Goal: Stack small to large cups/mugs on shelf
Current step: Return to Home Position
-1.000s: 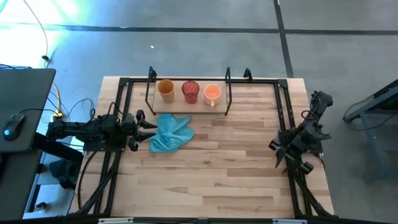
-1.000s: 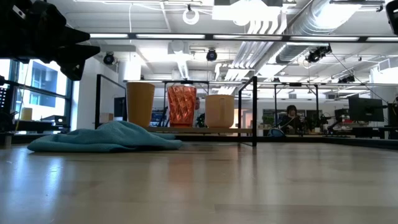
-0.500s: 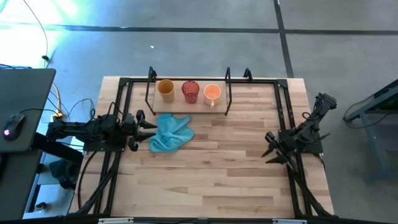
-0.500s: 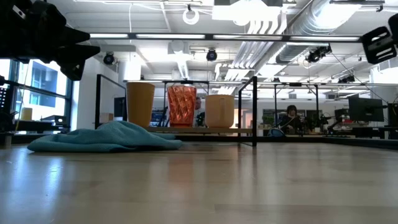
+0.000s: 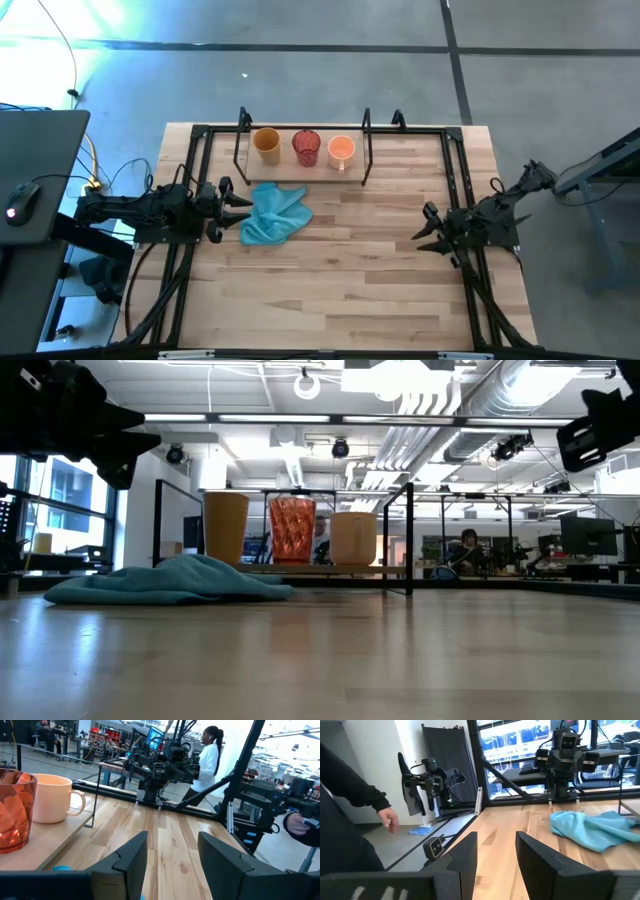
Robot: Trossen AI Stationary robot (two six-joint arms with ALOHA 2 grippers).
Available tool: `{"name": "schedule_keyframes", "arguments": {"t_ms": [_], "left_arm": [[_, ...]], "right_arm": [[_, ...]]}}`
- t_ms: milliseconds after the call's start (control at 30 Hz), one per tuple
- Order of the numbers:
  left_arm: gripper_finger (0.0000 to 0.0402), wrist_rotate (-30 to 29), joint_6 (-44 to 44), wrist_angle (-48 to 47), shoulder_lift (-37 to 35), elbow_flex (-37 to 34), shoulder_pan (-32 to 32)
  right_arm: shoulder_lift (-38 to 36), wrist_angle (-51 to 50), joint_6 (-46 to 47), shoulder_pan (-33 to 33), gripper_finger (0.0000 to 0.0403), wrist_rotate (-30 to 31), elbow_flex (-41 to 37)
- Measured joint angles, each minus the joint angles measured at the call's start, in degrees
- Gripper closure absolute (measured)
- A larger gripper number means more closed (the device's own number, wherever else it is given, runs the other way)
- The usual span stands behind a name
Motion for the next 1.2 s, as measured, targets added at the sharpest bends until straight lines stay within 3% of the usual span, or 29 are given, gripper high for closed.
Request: {"name": "schedule_keyframes", "arguments": {"t_ms": [967,1200], "left_arm": [[0.0238,0.0,0.0,0.0,0.0,0.0,0.0],[0.0238,0.0,0.0,0.0,0.0,0.0,0.0]], "right_arm": [[0.0,1.5,4.4,-30.4,0.0277,-30.1,0.0],[0.0,1.5,5.9,-34.4,0.0277,-32.3,0.0]]}}
